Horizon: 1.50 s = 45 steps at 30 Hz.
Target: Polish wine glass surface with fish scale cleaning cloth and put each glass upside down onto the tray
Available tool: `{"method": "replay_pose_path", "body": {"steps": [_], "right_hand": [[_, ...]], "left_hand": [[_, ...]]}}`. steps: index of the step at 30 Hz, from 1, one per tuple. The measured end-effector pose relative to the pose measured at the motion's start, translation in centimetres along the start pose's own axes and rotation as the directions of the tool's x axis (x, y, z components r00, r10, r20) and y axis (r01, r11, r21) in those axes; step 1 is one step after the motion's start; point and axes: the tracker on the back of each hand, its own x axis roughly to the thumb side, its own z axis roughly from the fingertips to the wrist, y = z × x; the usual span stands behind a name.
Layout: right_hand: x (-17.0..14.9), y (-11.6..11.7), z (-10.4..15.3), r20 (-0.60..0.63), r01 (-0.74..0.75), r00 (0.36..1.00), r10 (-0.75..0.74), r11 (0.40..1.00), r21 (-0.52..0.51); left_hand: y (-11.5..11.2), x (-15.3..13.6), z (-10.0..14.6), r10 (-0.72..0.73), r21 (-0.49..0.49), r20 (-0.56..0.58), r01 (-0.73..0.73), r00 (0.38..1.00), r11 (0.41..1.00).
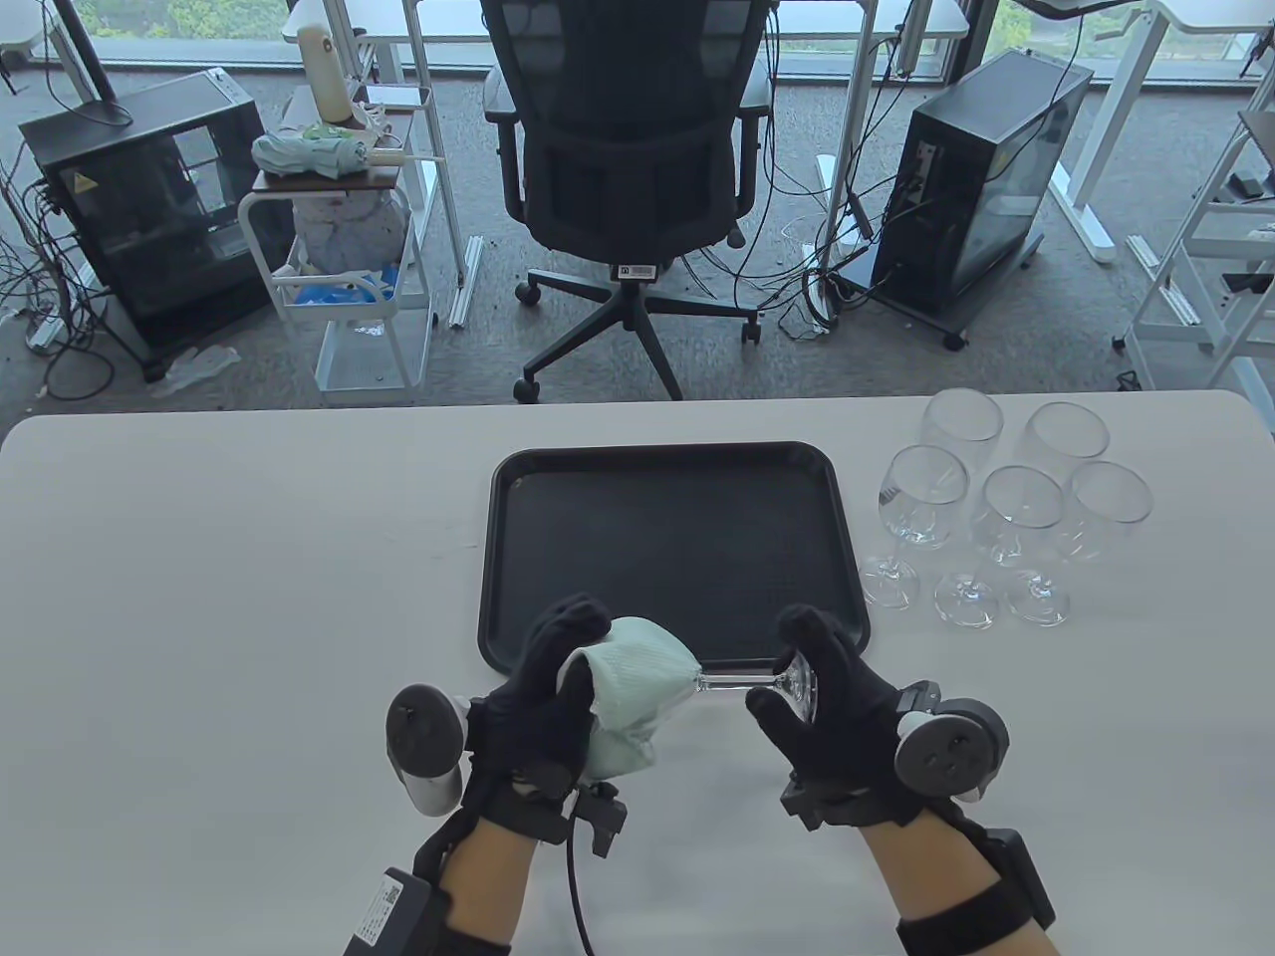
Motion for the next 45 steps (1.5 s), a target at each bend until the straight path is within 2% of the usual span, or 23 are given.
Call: {"method": "replay_pose_path", "body": {"steps": [1, 3, 4, 6, 7, 10, 11, 13, 15, 18, 22, 24, 27, 29, 32, 34, 35, 38, 39, 41, 42, 44, 45], "right_hand": [[-0.4, 0.1, 0.0, -0.125, 0.099, 0.987, -0.098, 0.995, 0.008], [-0.7, 0.3, 0.1, -0.262, 0.205, 0.948, -0.181, 0.976, 0.067], [-0.7, 0.3, 0.1, -0.242, 0.206, 0.953, -0.183, 0.976, 0.075], [-0.3, 0.3, 0.0, -0.149, 0.102, 0.985, -0.088, 0.991, 0.085], [0.1, 0.3, 0.1, -0.046, 0.010, 0.999, -0.006, 0.996, 0.084], [1.0, 0.0, 0.1, 0.234, -0.289, 0.929, 0.287, 0.957, -0.026], [1.0, 0.0, 0.1, 0.246, -0.311, 0.918, 0.312, 0.949, -0.046], [0.4, 0.2, 0.1, 0.164, -0.193, 0.966, 0.198, 0.980, -0.046], [-0.3, 0.5, 0.0, 0.006, -0.018, 1.000, 0.019, 1.000, -0.006], [-1.0, 0.7, 0.1, -0.262, 0.179, 0.952, -0.155, 0.982, 0.067], [-0.2, 0.1, -0.1, -0.044, 0.013, 0.999, -0.010, 0.998, 0.068], [0.6, -0.2, -0.2, 0.154, -0.172, 0.975, 0.162, 0.984, 0.050], [1.3, -0.3, -0.1, 0.244, -0.259, 0.935, 0.257, 0.965, -0.023], [1.1, -0.2, -0.1, 0.197, -0.187, 0.962, 0.187, 0.982, -0.019], [0.3, -0.2, -0.2, -0.010, -0.029, 1.000, 0.029, 0.999, 0.025], [-0.2, 0.0, 0.0, -0.207, 0.138, 0.971, -0.119, 0.987, 0.079], [-0.3, 0.0, 0.0, -0.208, 0.170, 0.967, -0.150, 0.982, 0.084], [0.4, -0.1, 0.0, -0.084, 0.037, 0.996, -0.029, 0.996, 0.085], [0.8, 0.0, 0.0, 0.030, -0.049, 0.998, 0.047, 0.996, 0.071], [1.5, -0.1, 0.0, 0.219, -0.286, 0.935, 0.278, 0.958, 0.007], [1.7, -0.1, 0.0, 0.256, -0.334, 0.909, 0.329, 0.942, -0.025], [1.5, 0.0, 0.0, 0.230, -0.272, 0.934, 0.273, 0.962, -0.035], [1.1, 0.1, 0.0, 0.163, -0.184, 0.969, 0.184, 0.983, -0.017]], "left_hand": [[-0.1, 0.2, 0.0, -0.012, 0.004, 0.025, 0.012, 1.000, 1.000], [0.1, 0.4, -0.1, -0.066, 0.012, 0.057, 0.065, 0.996, 0.998], [0.2, 0.5, -0.1, -0.076, 0.012, 0.061, 0.075, 0.995, 0.997], [0.4, 0.4, -0.2, -0.054, -0.011, 0.052, 0.054, 0.997, 0.998], [0.6, 0.1, -0.2, -0.051, -0.001, 0.035, 0.051, 0.998, 0.999], [0.6, -0.6, -0.2, 0.029, -0.020, -0.029, -0.029, 0.999, 0.999], [0.6, -0.7, -0.2, 0.042, -0.027, -0.035, -0.043, 0.999, 0.999], [0.4, -0.6, -0.1, 0.025, -0.009, -0.028, -0.026, 0.999, 1.000], [0.2, -0.3, -0.1, 0.004, 0.002, 0.012, -0.004, 1.000, 1.000], [0.3, 0.3, -0.1, -0.079, 0.011, 0.053, 0.078, 0.995, 0.997], [0.4, 0.1, -0.1, -0.055, 0.009, 0.036, 0.055, 0.998, 0.998], [0.4, -0.1, -0.1, 0.018, 0.011, 0.002, -0.018, 1.000, 1.000], [0.4, -0.3, -0.1, 0.054, 0.002, -0.010, -0.054, 0.998, 0.999], [0.4, -0.3, -0.1, 0.041, -0.004, -0.003, -0.041, 0.999, 0.999], [0.0, -0.1, 0.0, 0.017, 0.009, 0.040, -0.018, 0.999, 1.000], [0.1, 0.2, 0.0, -0.045, 0.000, 0.064, 0.045, 0.997, 0.999], [0.2, 0.2, -0.1, -0.049, 0.005, 0.070, 0.049, 0.996, 0.999], [0.4, 0.1, -0.2, -0.022, -0.008, 0.051, 0.023, 0.998, 1.000], [0.5, 0.0, -0.2, -0.003, 0.012, 0.033, 0.003, 0.999, 1.000], [0.6, -0.2, -0.2, 0.031, 0.001, 0.020, -0.031, 0.999, 1.000], [0.7, -0.2, -0.2, 0.022, -0.003, 0.018, -0.022, 1.000, 1.000], [0.5, -0.1, -0.1, 0.029, 0.007, 0.026, -0.030, 0.999, 1.000], [0.4, 0.1, -0.1, 0.012, 0.008, 0.026, -0.012, 1.000, 1.000]]}}
